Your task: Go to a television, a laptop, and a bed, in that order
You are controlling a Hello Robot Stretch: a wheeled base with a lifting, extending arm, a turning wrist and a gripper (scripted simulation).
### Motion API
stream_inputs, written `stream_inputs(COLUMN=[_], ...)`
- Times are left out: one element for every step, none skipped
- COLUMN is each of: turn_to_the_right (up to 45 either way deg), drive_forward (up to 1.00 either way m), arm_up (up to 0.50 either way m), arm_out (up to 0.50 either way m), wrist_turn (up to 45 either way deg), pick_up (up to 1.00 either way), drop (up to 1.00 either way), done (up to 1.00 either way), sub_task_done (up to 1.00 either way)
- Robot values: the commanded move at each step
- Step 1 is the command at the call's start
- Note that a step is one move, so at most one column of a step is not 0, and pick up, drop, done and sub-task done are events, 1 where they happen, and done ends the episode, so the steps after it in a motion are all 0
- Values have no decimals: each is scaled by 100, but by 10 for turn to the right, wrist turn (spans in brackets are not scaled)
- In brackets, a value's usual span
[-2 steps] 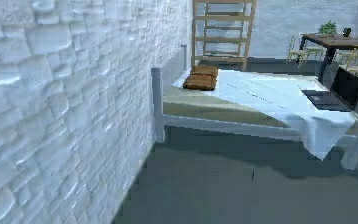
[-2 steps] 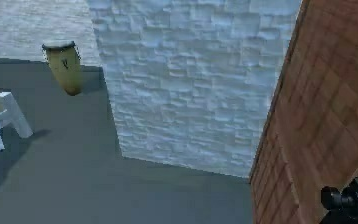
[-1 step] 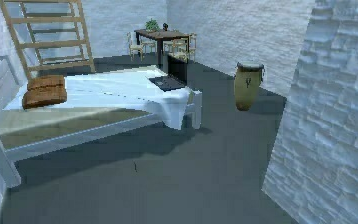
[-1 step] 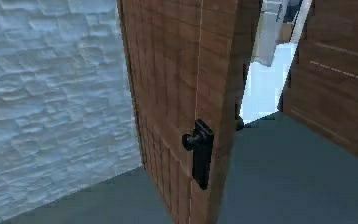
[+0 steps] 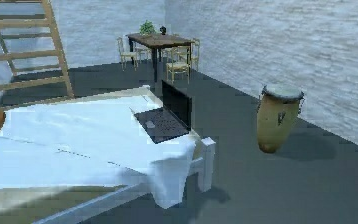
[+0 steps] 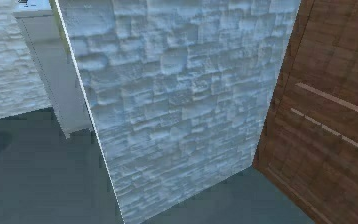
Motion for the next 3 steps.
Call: stream_inputs(turn_to_the_right=[60, 0, -60], drive_forward=[0, 20, 0], arm_up=[0, 0, 0], arm_out=[0, 0, 0], wrist_turn=[0, 0, 0], pick_up=[0, 0, 0], drop=[0, 0, 0], done=[0, 0, 0], sub_task_done=[0, 0, 0])
